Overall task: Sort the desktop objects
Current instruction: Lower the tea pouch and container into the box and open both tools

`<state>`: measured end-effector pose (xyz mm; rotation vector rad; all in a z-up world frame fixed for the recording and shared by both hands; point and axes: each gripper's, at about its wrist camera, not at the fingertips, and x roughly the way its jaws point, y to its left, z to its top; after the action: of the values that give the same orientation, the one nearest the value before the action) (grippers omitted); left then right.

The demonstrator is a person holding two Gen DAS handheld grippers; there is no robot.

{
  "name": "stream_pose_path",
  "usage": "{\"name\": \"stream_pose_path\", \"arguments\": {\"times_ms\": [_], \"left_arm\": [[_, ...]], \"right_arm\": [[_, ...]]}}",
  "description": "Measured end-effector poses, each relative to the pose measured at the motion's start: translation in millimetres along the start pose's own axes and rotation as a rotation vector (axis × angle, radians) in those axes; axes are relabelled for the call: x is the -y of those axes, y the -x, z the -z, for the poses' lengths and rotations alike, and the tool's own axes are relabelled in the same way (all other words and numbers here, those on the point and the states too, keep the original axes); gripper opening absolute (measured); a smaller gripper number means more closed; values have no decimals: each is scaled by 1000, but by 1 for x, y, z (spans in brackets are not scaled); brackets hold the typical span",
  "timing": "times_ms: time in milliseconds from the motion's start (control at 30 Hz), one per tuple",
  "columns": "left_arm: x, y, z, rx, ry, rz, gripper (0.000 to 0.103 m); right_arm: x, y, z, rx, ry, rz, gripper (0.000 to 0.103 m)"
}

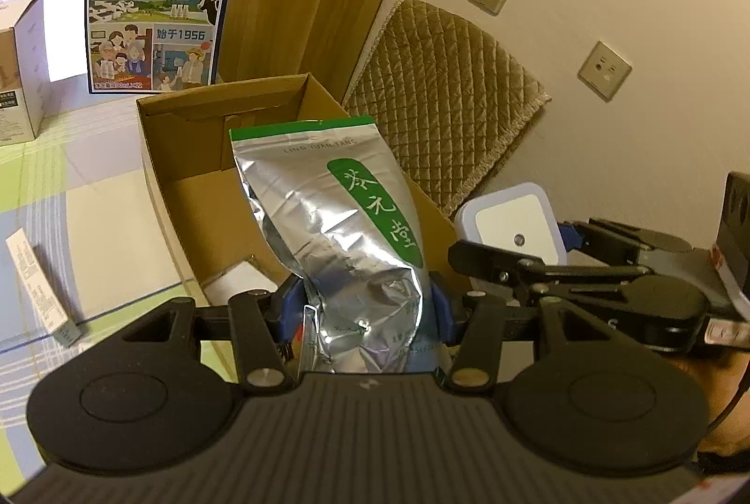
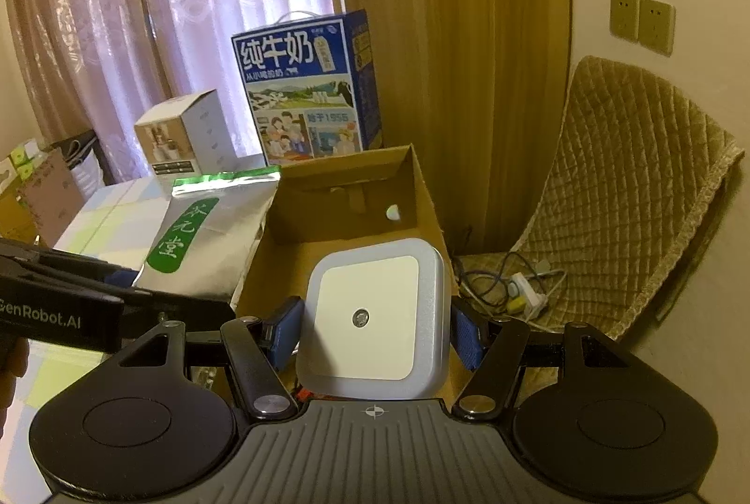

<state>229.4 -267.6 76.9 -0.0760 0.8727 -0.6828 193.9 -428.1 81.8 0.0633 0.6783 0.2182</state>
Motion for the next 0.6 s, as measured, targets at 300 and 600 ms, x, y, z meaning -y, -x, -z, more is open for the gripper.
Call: {"name": "stream_pose_path", "arguments": {"times_ms": [300,600], "left_arm": [[-22,-28,-18,22,44,-4,48],[-36,-17,-14,83,61,-55,59]], "right_arm": [[7,-24,-6,-5,3,11,62],[4,-34,-5,-15,-6,3,62]]}}
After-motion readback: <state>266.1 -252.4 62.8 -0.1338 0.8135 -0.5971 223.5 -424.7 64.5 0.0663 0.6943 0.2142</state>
